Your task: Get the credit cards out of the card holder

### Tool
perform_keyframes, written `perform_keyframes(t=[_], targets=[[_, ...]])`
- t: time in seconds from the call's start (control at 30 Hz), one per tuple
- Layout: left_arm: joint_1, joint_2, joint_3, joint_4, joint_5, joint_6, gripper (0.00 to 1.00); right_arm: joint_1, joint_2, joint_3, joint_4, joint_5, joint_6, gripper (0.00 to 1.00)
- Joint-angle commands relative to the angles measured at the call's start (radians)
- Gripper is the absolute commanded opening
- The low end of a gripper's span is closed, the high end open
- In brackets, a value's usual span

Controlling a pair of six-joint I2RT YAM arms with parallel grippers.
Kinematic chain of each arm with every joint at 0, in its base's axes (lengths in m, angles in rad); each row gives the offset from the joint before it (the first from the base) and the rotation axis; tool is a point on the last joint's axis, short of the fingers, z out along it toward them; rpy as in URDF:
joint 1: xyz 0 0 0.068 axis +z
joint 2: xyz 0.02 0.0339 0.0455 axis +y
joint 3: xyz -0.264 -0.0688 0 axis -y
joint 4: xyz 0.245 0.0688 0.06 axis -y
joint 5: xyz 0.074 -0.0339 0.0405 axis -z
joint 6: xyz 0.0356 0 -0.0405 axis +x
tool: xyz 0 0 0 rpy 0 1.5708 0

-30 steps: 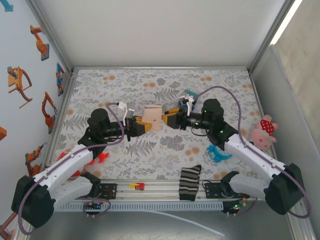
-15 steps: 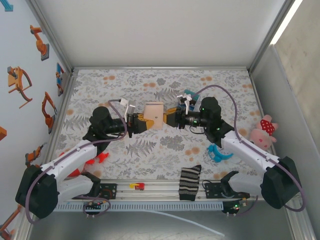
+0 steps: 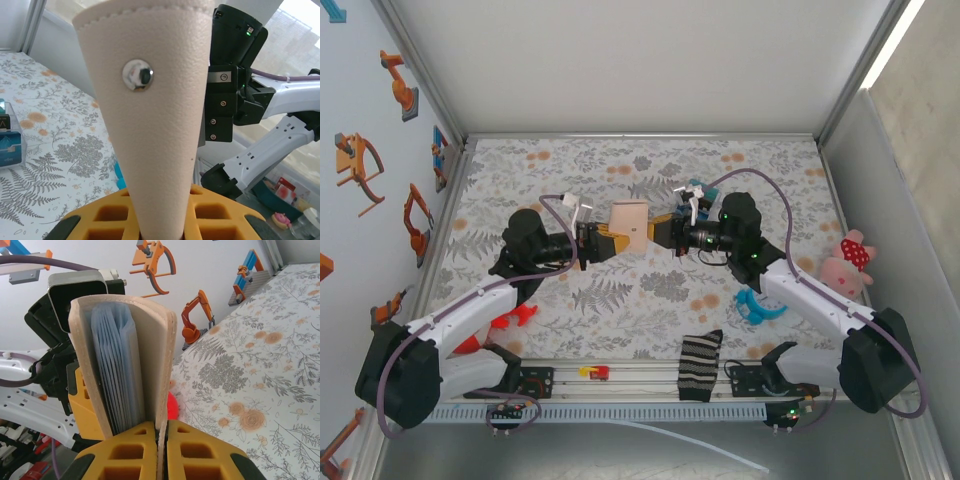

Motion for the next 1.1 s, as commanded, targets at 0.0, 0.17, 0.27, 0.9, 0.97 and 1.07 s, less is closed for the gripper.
perform_keyframes(t=[0.0,0.17,0.27,0.9,0.97,1.07], targets=[[-0.011,-0.018,0.034,-0.063,-0.105,0.011,0.24,0.021,-0.024,0.025,0.007,0.004,-0.014,0.0],[-0.011,-0.017,0.036,-0.12,-0.174,0.01,0.61,0.022,-0.048,0.036,-0.092,0.084,-0.038,0.0],[-0.01,-0.005,0.04,-0.129,-0.202,-0.011,0.76,0.024,-0.051,0.037,-0.124,0.118,-0.04,0.0],[-0.039,0.045,0.08,-0.213,-0.247,-0.022,0.97,0.026,-0.048,0.051,-0.207,0.291,-0.021,0.0],[-0.049,0.058,0.086,-0.208,-0.247,-0.023,0.97,0.026,-0.045,0.051,-0.204,0.292,-0.017,0.0],[-0.062,0.074,0.098,-0.203,-0.247,-0.022,0.99,0.026,-0.041,0.051,-0.197,0.293,-0.012,0.0]])
